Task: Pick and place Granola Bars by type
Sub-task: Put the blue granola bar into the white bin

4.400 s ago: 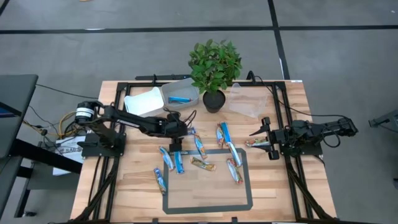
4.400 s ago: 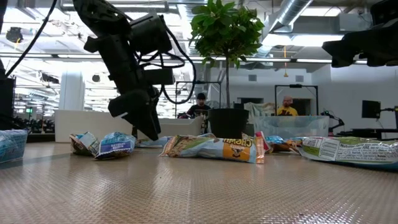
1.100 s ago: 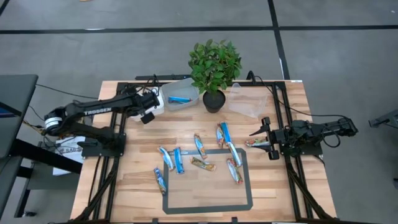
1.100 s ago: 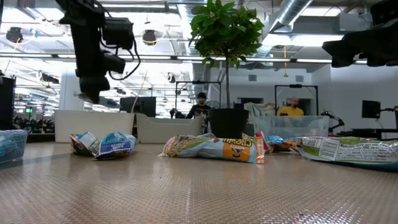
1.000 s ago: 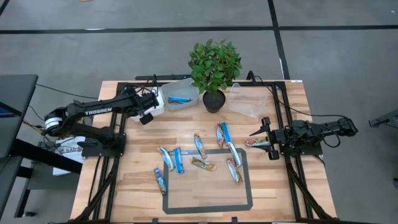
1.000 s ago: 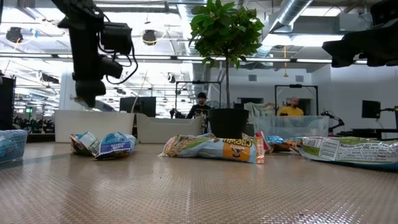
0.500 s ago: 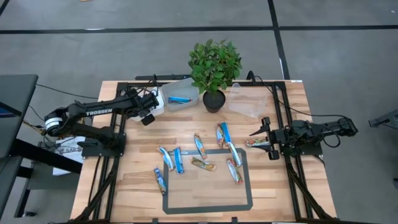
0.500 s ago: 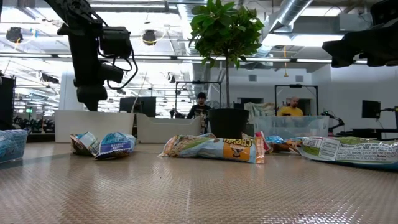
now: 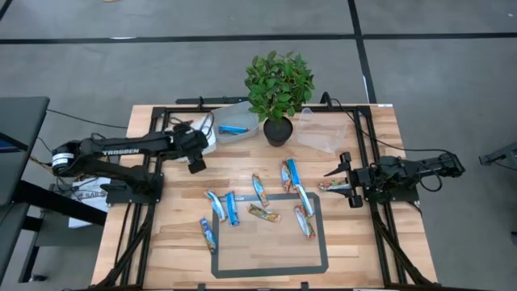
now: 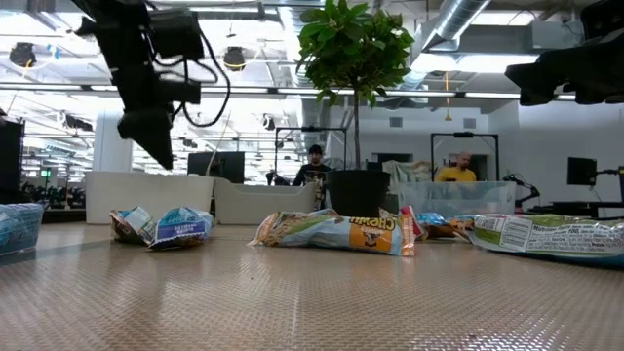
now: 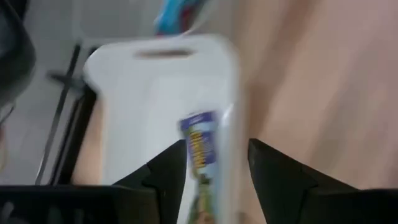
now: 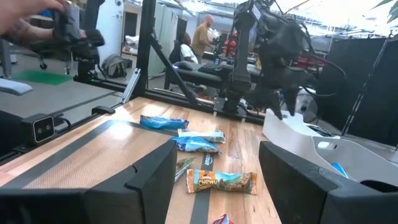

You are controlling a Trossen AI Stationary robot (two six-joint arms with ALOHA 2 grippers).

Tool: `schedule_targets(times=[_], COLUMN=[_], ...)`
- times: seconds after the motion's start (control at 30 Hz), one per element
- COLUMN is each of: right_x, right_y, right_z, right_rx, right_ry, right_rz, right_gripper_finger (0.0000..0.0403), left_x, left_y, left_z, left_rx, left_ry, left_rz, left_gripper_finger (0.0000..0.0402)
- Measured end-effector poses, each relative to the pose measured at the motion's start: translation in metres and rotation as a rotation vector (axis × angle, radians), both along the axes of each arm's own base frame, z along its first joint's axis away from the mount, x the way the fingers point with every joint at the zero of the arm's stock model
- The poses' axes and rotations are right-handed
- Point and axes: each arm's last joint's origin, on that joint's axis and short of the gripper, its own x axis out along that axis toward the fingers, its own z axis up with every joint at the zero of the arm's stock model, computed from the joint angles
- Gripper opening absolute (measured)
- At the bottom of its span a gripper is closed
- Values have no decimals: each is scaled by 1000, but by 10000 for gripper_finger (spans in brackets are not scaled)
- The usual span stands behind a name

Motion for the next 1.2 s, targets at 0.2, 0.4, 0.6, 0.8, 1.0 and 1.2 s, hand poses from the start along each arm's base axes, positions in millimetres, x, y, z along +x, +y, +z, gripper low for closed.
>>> schedule_targets(times=[0.2, 0.4, 0.6, 0.8, 1.0, 1.2], right_x=[0, 0, 0, 0, 0, 0], right_y=[0, 0, 0, 0, 0, 0], right_z=[0, 0, 0, 0, 0, 0], right_rx=[0, 0, 0, 0, 0, 0], right_ry=[0, 0, 0, 0, 0, 0], right_rz=[0, 0, 0, 0, 0, 0], right_gripper_finger=[224, 223, 224, 224, 223, 224], left_x=[0, -6, -10, -15, -16, -12], left_y=[-32, -63, -102, -135, -169, -199], left_z=[12, 18, 16, 9, -4, -19], left_rx=[-16, -65, -162, -174, -135, -80], left_ry=[-81, -85, -44, 18, 96, 110], left_rz=[-179, -416, -719, -917, -1148, -1336], left_gripper_finger=[164, 164, 164, 164, 164, 164])
